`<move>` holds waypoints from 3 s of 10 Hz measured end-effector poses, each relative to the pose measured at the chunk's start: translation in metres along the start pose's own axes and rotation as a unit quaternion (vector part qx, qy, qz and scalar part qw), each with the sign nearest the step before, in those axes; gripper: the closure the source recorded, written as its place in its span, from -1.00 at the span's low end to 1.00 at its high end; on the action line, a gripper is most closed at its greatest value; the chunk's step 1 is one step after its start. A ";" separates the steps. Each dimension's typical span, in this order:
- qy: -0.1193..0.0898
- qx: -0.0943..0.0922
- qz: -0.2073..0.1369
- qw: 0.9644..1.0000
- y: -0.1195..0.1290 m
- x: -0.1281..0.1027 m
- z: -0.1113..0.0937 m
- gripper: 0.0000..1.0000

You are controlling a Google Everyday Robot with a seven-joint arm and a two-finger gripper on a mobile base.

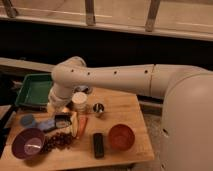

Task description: Wipe purple bowl with brush

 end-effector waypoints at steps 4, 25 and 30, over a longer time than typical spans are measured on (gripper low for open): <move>0.012 -0.035 -0.066 0.997 0.050 -0.014 0.023 1.00; 0.058 -0.097 -0.210 0.971 0.119 -0.073 0.164 1.00; 0.057 -0.096 -0.211 0.971 0.119 -0.073 0.164 1.00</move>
